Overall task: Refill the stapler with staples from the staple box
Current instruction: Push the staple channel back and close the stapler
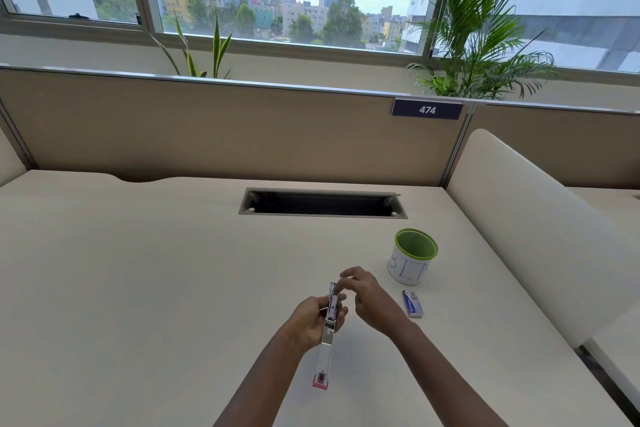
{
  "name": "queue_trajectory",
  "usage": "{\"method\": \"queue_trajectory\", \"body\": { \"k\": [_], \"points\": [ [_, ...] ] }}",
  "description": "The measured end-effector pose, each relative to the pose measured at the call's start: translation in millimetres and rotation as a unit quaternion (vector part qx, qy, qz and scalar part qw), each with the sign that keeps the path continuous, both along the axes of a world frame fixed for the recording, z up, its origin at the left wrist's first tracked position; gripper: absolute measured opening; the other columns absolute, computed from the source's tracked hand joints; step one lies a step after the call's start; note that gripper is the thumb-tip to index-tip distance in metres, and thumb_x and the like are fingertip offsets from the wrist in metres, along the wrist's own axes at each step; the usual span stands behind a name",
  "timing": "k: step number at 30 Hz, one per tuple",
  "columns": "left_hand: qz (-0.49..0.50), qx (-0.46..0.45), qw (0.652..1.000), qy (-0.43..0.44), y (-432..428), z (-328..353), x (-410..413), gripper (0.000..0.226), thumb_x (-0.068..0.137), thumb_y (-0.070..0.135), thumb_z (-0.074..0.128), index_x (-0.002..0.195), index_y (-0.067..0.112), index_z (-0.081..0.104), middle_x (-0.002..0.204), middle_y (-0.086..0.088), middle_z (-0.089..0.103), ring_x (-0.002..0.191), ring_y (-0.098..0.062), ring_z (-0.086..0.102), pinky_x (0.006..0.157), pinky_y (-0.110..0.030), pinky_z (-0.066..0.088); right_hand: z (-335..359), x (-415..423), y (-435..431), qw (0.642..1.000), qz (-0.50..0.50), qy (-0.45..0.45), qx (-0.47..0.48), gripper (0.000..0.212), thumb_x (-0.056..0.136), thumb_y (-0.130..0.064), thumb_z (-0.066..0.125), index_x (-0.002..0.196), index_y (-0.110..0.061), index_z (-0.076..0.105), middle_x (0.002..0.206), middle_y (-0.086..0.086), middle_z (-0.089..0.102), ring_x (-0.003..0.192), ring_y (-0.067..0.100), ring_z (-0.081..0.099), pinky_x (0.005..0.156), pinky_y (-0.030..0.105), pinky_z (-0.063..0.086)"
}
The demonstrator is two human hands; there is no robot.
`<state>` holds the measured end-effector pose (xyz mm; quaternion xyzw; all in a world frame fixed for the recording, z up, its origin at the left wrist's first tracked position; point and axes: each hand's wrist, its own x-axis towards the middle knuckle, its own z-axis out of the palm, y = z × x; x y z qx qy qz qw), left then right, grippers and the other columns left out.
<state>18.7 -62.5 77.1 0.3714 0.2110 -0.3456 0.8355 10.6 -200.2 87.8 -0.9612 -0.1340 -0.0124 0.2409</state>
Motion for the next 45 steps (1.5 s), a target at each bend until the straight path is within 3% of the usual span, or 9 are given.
{"method": "queue_trajectory", "body": {
  "k": [6,10,15,20,29,31,36,39,45],
  "points": [
    [0.008,0.006,1.0,-0.001,1.7,-0.9,-0.2,0.032,0.098,0.004,0.035,0.081,-0.006,0.059,0.051,-0.012,0.057,0.034,-0.016,0.058,0.035,-0.019,0.05,1.0,-0.6,3.4,0.994,-0.047,0.037,0.091,0.051,0.074,0.017,0.037,0.105,-0.014,0.063,0.126,0.009,0.05,0.119,0.022,0.046,0.092,0.022,0.04],
    [0.024,0.011,1.0,-0.004,1.5,1.1,-0.2,0.03,0.097,0.002,0.035,0.079,-0.006,0.057,0.053,-0.013,0.055,0.031,-0.017,0.056,0.035,-0.019,0.05,7.2,-7.0,4.2,0.922,-0.06,0.199,0.327,0.046,0.067,-0.008,0.054,0.109,-0.025,0.051,0.118,0.004,0.051,0.11,0.02,0.054,0.082,0.022,0.048],
    [0.041,0.008,0.999,-0.005,0.7,0.2,-2.1,0.03,0.097,0.002,0.037,0.074,-0.005,0.055,0.044,-0.013,0.057,0.031,-0.017,0.057,0.036,-0.021,0.051,5.5,-9.3,3.3,0.875,-0.047,0.26,0.405,0.054,0.081,-0.012,0.064,0.127,-0.028,0.04,0.128,0.006,0.044,0.115,0.019,0.051,0.1,0.037,0.043],
    [0.023,-0.006,1.0,-0.002,-0.5,4.1,-7.1,0.028,0.096,0.001,0.038,0.077,-0.008,0.056,0.071,-0.019,0.057,0.042,-0.025,0.066,0.044,-0.033,0.058,-0.4,-8.8,7.7,0.884,-0.097,0.222,0.401,0.046,0.089,-0.018,0.057,0.131,-0.021,0.038,0.13,0.013,0.043,0.111,0.024,0.053,0.084,0.025,0.05],
    [-0.002,-0.009,1.0,-0.028,1.8,0.4,-11.3,0.029,0.097,-0.001,0.03,0.085,-0.009,0.056,0.056,-0.02,0.068,0.052,-0.03,0.071,0.07,-0.047,0.057,-10.9,-10.4,19.3,0.895,-0.158,0.19,0.371,0.037,0.09,-0.011,0.051,0.126,-0.018,0.043,0.118,0.011,0.055,0.09,0.019,0.06,0.068,0.022,0.051],
    [0.008,-0.005,1.0,-0.022,3.8,-1.7,-8.7,0.03,0.097,-0.002,0.031,0.084,-0.009,0.056,0.059,-0.02,0.067,0.056,-0.033,0.07,0.08,-0.048,0.051,-11.5,-12.2,17.3,0.903,-0.134,0.189,0.361,0.039,0.09,-0.007,0.049,0.126,-0.022,0.042,0.123,0.011,0.051,0.095,0.018,0.059,0.07,0.019,0.05],
    [0.057,0.026,0.998,-0.009,11.3,-2.4,4.3,0.031,0.099,0.002,0.029,0.084,-0.005,0.055,0.086,-0.019,0.053,0.078,-0.032,0.057,0.072,-0.046,0.054,-8.5,-19.7,6.9,0.95,-0.005,0.18,0.257,0.079,0.075,0.002,0.065,0.13,-0.041,0.029,0.14,0.003,0.028,0.125,0.016,0.034,0.092,0.028,0.042],
    [0.088,0.016,0.996,-0.01,14.2,-0.9,10.7,0.029,0.099,0.0,0.03,0.082,-0.005,0.053,0.085,-0.02,0.054,0.077,-0.032,0.056,0.091,-0.046,0.048,-7.6,-22.9,8.1,0.968,0.061,0.166,0.179,0.098,0.067,-0.011,0.078,0.135,-0.047,0.018,0.143,-0.003,0.019,0.13,0.011,0.025,0.1,0.028,0.032],
    [0.07,0.019,0.997,-0.007,13.1,1.0,11.4,0.026,0.097,0.0,0.033,0.083,-0.004,0.055,0.086,-0.022,0.056,0.077,-0.031,0.062,0.078,-0.044,0.053,0.2,-20.4,18.7,0.958,0.051,0.126,0.253,0.075,0.079,-0.022,0.07,0.122,-0.059,0.021,0.138,-0.009,0.024,0.133,0.012,0.025,0.106,0.033,0.029]
  ]
}}
